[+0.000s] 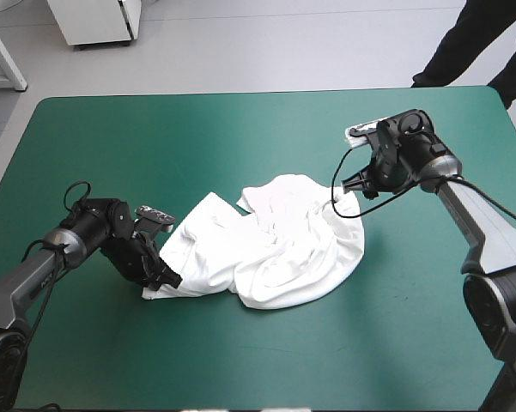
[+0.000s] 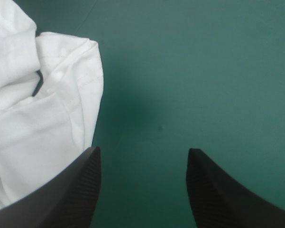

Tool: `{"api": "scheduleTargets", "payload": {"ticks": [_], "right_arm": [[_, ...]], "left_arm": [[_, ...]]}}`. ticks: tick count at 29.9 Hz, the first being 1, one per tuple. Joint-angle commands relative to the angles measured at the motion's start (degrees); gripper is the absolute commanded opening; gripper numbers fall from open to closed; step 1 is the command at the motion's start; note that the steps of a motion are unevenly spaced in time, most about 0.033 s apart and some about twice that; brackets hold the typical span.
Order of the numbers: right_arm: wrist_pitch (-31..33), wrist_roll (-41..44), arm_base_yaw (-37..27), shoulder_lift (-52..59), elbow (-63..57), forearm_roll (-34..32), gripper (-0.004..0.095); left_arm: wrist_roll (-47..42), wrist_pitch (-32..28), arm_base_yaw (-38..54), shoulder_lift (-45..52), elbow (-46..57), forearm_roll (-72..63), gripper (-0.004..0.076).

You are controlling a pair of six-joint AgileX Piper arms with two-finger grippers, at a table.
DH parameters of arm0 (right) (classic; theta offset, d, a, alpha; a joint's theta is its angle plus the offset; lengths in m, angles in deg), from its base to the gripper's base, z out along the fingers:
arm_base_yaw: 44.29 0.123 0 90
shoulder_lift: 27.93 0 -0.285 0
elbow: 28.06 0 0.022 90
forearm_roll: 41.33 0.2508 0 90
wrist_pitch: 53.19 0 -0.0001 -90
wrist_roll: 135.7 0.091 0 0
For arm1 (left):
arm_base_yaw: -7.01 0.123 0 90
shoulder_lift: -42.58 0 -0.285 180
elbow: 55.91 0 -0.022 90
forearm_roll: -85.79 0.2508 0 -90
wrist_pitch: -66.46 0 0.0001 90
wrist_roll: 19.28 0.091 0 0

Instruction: Fold the cloth

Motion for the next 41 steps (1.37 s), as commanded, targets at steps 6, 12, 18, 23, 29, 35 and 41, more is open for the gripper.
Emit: {"api": "scheduleTargets", "payload": {"ticks": [6, 12, 18, 23, 29, 35, 41], "right_arm": [[-1.2, -6.2, -1.7, -2.7, 3.4, 11.7, 0.0527], [-1.4, -7.8, -1.7, -5.1, 3.4, 14.9, 0.0527], [-1.8, -8.7, -0.8, -8.6, 3.4, 16.7, 0.0494], [-0.8, -8.7, 0.1, -11.3, 3.4, 16.7, 0.0348], [-0.1, -8.7, 0.3, -11.0, 3.4, 15.6, 0.0018], [2.1, -8.5, -0.7, -5.7, 3.7, 11.8, -0.0013], [6.0, -6.8, -6.3, 5.3, 9.2, 11.6, -0.0013]], "left_arm": [[1.7, -1.9, -0.6, 0.5, -0.7, -6.3, -0.0022], [2.5, -1.9, -0.6, 0.5, -0.7, -6.3, -0.0022], [2.9, -1.7, -0.6, 0.5, -0.7, -6.3, -0.0022], [3.2, -1.5, -0.6, 0.5, -0.7, -6.3, -0.0022], [3.2, 0.3, -0.6, 1.1, -2.3, -6.0, -0.0022], [2.7, 9.4, -0.6, 7.4, -8.4, -1.9, -0.0022], [-2.0, 16.6, -0.6, 19.7, -15.0, 8.8, -0.0022]]}}
